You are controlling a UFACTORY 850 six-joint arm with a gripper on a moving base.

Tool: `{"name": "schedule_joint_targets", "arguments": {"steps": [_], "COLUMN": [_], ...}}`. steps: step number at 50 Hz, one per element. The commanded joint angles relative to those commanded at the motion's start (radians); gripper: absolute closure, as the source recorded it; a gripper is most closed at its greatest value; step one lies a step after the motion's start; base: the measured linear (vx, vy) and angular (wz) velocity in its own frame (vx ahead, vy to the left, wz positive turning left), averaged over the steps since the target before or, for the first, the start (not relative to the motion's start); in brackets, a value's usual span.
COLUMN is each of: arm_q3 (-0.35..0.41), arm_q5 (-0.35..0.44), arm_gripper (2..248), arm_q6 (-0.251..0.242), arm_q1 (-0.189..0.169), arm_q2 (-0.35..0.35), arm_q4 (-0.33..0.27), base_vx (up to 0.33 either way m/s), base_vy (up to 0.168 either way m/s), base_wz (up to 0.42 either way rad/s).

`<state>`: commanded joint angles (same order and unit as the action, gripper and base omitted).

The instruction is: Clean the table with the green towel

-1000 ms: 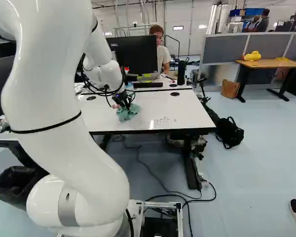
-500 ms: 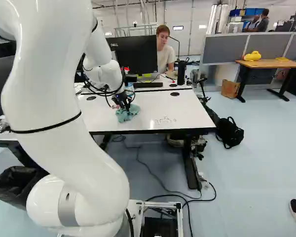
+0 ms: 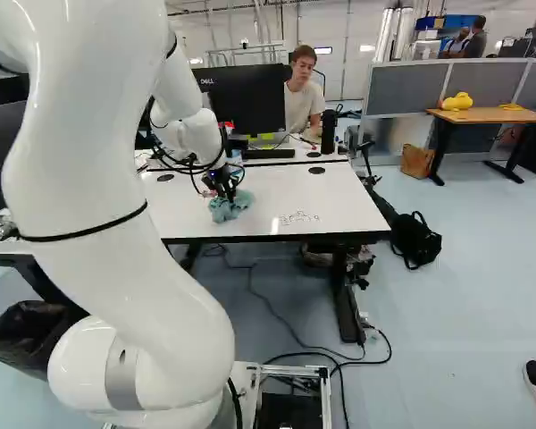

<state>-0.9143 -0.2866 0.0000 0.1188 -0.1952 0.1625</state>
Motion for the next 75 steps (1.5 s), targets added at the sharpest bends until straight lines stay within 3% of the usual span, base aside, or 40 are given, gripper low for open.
{"name": "schedule_joint_targets", "arguments": {"steps": [19, 33, 49, 75], "arm_q3": [-0.058, -0.128, -0.149, -0.073], "arm_q5": [0.000, 0.000, 0.000, 0.000], "arm_gripper": [208, 208, 208, 208], "arm_q6": [0.000, 0.000, 0.000, 0.000], "arm_q1": [-0.056, -0.061, -0.021, 0.055], "arm_q2": [-0.049, -0.106, -0.123, -0.061], "arm_q4": [0.000, 0.000, 0.000, 0.000], "base_vx": [0.000, 0.000, 0.000, 0.000], "base_vy": [0.000, 0.000, 0.000, 0.000], "base_wz": [0.000, 0.000, 0.000, 0.000]}}
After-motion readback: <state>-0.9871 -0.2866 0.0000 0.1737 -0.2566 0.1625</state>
